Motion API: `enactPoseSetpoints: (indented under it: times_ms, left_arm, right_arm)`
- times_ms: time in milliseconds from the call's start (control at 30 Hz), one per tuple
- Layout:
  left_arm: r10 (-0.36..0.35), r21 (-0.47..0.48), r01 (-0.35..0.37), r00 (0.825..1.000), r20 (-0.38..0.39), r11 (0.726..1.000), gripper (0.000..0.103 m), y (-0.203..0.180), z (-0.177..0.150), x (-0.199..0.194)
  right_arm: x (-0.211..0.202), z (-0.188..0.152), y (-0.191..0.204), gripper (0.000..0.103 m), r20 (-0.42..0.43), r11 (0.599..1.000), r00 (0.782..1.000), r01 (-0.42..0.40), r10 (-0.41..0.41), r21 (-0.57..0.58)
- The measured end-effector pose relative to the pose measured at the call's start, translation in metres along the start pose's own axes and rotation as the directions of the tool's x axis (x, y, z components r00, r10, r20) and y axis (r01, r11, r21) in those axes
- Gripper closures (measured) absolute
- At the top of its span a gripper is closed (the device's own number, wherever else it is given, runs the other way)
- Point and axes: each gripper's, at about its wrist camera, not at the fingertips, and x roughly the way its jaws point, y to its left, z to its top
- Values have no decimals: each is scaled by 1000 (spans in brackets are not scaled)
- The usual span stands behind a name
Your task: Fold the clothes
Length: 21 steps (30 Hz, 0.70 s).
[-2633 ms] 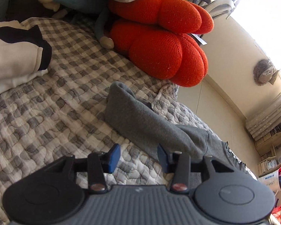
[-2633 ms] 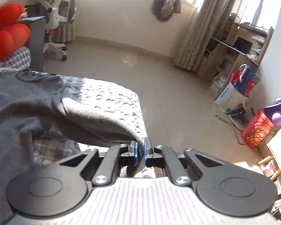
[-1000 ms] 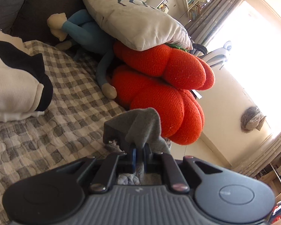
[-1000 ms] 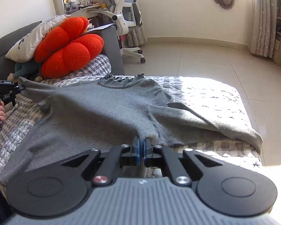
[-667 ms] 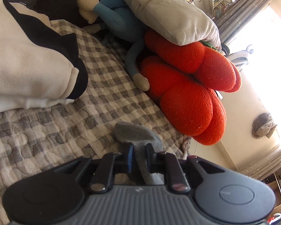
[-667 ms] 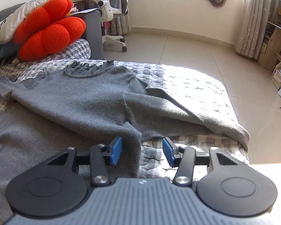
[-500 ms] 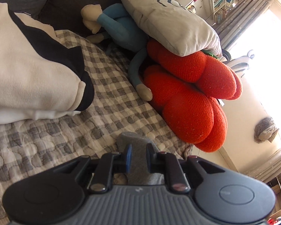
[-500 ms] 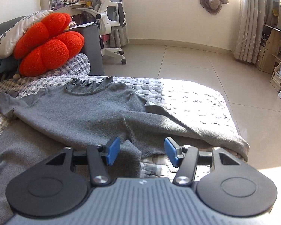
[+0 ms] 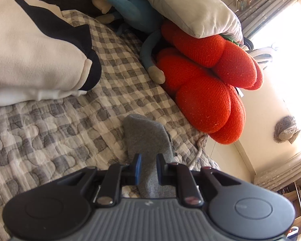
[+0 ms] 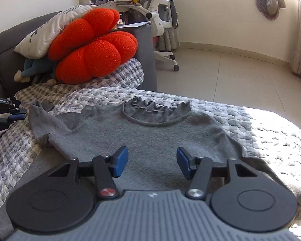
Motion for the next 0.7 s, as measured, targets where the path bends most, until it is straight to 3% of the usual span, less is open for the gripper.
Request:
enactPoseSetpoints:
  times_ms: [100, 300, 367, 433, 500, 533, 567, 600, 633, 700]
  left_arm:
    - [19, -6, -18, 1000, 9, 1000, 88, 8, 3, 6]
    - [-48, -77, 49, 999, 5, 996, 88, 33, 16, 21]
    - [-141, -128, 137, 990, -30, 982, 80, 40, 17, 30]
    - [-168, -169, 160, 985, -33, 973, 63, 43, 17, 37]
    - [-171, -171, 164, 985, -25, 972, 62, 41, 17, 41]
    - [-171, -168, 165, 985, -21, 972, 63, 39, 17, 43]
    - [-178, -169, 173, 984, -17, 970, 63, 37, 18, 44]
    - [-197, -168, 192, 980, -12, 967, 72, 34, 18, 43]
    - [-221, -165, 217, 975, -7, 962, 88, 32, 19, 42]
    - [-270, -141, 270, 963, 22, 952, 95, 24, 20, 38]
  right_arm:
    - [47, 35, 44, 40, -53, 990, 998, -49, 43, -130]
    - [140, 79, 103, 30, -167, 953, 985, -83, 35, -290]
    - [163, 83, 111, 30, -203, 946, 979, -92, 28, -312]
    - [176, 78, 115, 30, -232, 939, 973, -100, 23, -328]
    - [174, 76, 116, 51, -225, 936, 972, -139, 66, -323]
    - [170, 75, 119, 77, -209, 924, 976, -131, 57, -359]
    - [167, 74, 124, 96, -187, 908, 982, -95, 18, -408]
    - [164, 74, 128, 96, -172, 894, 985, -76, -1, -441]
    - [160, 78, 131, 97, -142, 889, 990, -56, -10, -454]
    - [149, 87, 135, 98, -59, 887, 998, 0, -31, -462]
